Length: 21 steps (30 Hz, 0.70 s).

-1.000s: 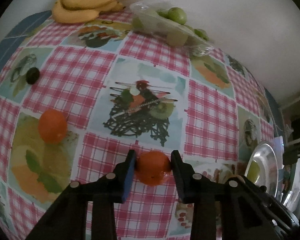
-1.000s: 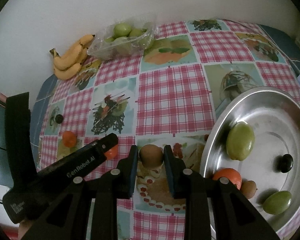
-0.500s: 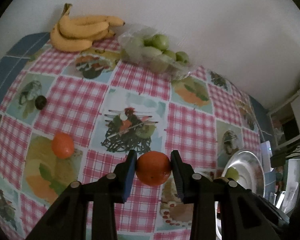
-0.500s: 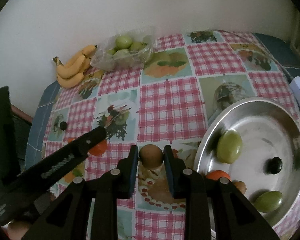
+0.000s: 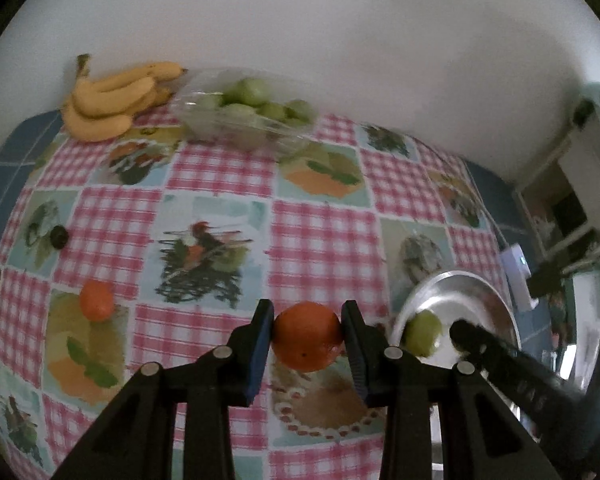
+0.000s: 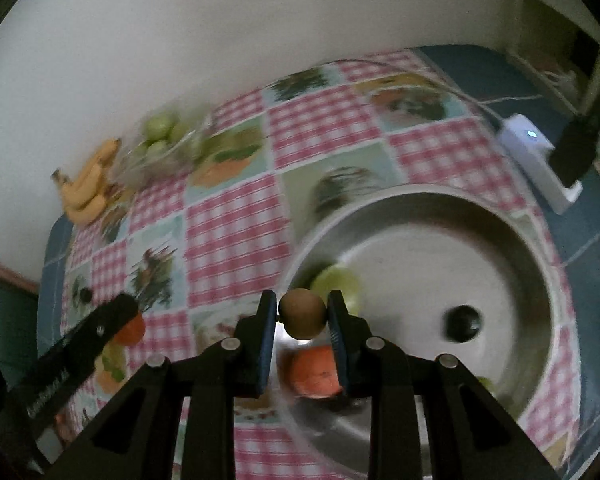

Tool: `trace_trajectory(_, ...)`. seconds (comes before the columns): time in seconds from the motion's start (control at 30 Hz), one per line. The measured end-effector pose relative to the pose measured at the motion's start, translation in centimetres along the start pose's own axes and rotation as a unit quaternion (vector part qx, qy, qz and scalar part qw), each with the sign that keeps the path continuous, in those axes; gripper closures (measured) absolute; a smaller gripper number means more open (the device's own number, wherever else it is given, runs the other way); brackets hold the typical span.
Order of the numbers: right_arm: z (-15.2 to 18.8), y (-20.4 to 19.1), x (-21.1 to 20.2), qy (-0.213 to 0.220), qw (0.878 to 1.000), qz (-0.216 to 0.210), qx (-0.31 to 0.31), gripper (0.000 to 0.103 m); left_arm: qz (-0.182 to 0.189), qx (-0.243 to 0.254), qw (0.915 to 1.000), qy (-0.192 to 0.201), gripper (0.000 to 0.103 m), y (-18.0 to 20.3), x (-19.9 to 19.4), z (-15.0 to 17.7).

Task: Organize fruits
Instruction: 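Carry the orange and kiwi over the steel bowl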

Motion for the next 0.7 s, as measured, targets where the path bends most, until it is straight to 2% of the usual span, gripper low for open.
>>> trace_trajectory(0.27, -0.9, 4.8, -0.4, 0.006, 0.998, 0.027, 0.05, 0.076, 0.032, 0.064, 0.9974, -0.01, 0.066, 6.2, 0.4, 1.0)
trace_trajectory(0.4, -1.2, 6.4, -0.9, 0.013, 0.997, 0.041, 0.065, 0.076, 0.063, 0.088, 0.994, -0.02, 0.066, 9.3, 0.6, 2.0)
trace_trajectory(0.7, -1.7, 8.5, -2.2, 0.031, 0.995, 0.051, 0.081, 0.076, 0.07, 0.122, 0.99, -0.016, 0.066, 12.8, 1.6, 2.9)
Point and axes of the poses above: each gripper's, at about its wrist camera, not at the fingertips, and x roughly the way its jaws point, y to its right, z to its underside, the point moved 8 cm from there along x, roughly the way its jaws point, and after that the axes turned 5 degrees about x, right-handed, at the moved point
